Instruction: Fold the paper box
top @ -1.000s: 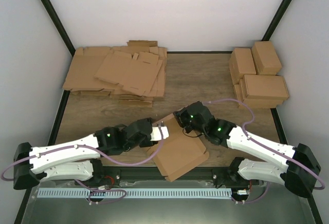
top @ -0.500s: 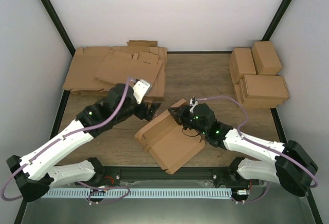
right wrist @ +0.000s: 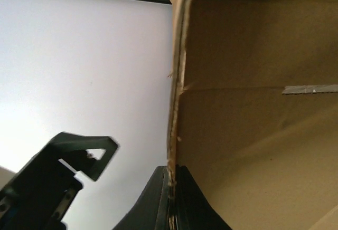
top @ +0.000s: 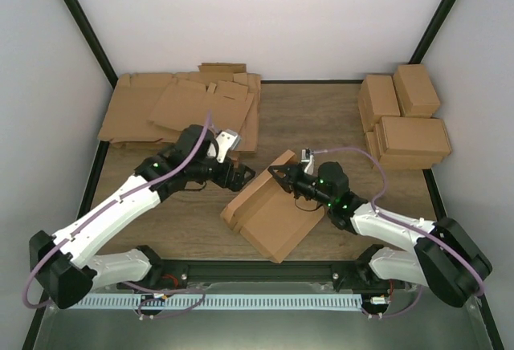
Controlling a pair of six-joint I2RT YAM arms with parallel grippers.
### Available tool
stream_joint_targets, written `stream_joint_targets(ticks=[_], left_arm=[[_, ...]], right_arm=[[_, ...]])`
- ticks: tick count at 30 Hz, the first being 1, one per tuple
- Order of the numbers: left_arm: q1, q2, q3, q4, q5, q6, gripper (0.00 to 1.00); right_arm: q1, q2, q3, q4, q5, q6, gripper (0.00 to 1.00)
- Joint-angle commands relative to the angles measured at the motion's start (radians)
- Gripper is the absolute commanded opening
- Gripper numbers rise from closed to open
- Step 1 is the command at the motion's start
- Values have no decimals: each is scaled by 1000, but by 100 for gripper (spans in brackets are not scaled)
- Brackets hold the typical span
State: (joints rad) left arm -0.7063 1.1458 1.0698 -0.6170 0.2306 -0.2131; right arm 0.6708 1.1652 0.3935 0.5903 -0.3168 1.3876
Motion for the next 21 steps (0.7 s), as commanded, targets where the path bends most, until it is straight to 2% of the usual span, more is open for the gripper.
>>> stream_joint_targets(ticks=[1, 3, 7, 10, 21], left_arm=[[5, 41, -36, 54, 74, 11, 99], [4, 77, -42, 68, 105, 22, 95], [4, 159, -46, 89, 179, 29, 79], [2, 182, -68, 136, 239, 27, 72], [-13, 216, -75, 156, 272, 33, 62]], right_arm=[[-3, -25, 13, 2, -15, -75, 1], [-4, -23, 2, -2, -13, -79, 1], [-4, -13, -39, 21, -12, -68, 1], [-4, -5, -58, 32, -14, -67, 1], [-5, -26, -72, -41, 26, -100, 1]])
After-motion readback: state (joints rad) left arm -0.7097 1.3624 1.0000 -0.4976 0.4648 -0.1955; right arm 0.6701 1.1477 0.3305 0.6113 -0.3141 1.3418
